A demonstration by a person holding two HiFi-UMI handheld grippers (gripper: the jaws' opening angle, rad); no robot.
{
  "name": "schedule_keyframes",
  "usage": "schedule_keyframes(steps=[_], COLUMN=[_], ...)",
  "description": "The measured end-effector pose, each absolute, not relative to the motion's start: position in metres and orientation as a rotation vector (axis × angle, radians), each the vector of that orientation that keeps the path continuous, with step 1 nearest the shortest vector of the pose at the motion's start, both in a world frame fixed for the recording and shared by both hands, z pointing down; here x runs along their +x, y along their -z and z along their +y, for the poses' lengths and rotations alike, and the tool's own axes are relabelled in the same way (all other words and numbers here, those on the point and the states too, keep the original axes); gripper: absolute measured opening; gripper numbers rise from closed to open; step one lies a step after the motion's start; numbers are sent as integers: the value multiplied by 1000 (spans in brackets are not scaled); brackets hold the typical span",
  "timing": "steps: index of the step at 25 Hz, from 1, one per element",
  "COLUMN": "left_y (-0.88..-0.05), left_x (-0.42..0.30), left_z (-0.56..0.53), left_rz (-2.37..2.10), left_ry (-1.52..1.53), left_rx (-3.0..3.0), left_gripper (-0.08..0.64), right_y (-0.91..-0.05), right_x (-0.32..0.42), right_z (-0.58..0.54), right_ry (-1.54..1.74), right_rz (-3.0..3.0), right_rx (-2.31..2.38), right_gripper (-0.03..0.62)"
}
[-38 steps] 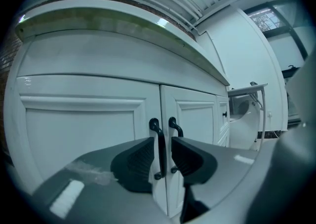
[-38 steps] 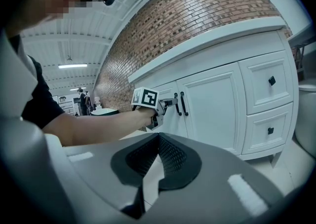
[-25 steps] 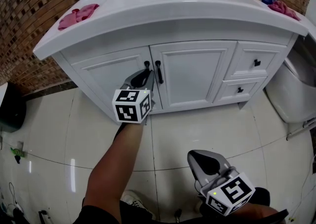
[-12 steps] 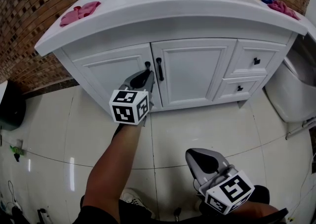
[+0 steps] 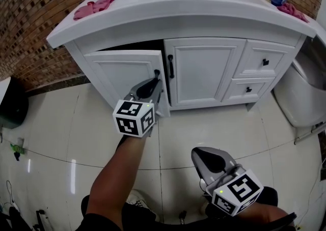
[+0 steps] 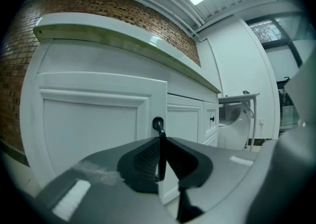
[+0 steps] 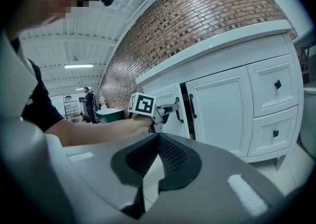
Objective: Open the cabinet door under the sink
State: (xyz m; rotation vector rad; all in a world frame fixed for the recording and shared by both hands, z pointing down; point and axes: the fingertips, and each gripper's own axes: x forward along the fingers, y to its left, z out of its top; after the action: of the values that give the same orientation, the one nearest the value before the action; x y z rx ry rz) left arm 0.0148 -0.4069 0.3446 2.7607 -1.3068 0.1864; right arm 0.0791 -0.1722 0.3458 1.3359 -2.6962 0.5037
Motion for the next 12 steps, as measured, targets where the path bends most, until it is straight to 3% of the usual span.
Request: schedule_keyframes(steps=[12], left_y=[-347], left_x=[-14], left_z=[-353], left_rz=[-1271], left_ry=[-203], left_rx=[2787], left_gripper=[40], right_y=[-346], right_x=[49], right_z=[-150], right_ry=[-553], right_rz=[-2721], right_rx=[1266], right_gripper=[8])
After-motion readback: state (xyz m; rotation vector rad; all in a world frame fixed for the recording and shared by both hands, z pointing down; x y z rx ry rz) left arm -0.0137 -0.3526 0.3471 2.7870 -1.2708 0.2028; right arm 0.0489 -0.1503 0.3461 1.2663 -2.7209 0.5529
